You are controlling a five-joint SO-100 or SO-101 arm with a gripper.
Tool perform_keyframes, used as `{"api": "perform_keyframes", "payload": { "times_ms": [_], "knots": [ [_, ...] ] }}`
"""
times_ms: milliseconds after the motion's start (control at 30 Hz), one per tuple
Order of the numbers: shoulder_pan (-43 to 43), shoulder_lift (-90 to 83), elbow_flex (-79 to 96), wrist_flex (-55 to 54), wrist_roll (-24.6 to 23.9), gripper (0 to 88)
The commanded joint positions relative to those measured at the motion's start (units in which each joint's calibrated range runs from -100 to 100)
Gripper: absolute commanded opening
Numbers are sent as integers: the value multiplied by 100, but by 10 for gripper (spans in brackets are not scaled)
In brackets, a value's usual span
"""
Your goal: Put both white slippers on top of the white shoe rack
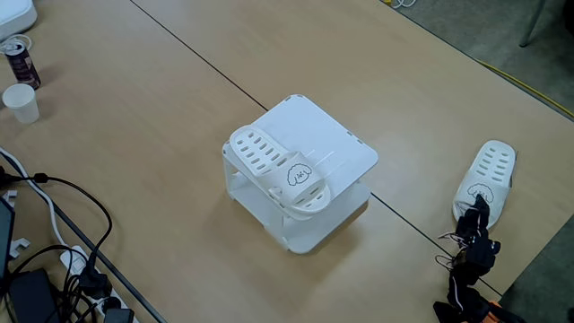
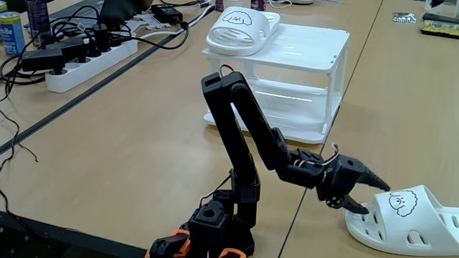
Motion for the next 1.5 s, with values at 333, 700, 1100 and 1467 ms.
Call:
{"api": "perform_keyframes", "payload": {
  "times_ms": [333,700,1100,1467],
  "knots": [
    [54,117,-283,-90,42,264],
    [62,1463,-1916,-90,42,264],
    [177,2456,-2484,-763,42,263],
    [440,1993,-2231,-728,42,147]
  ]
}}
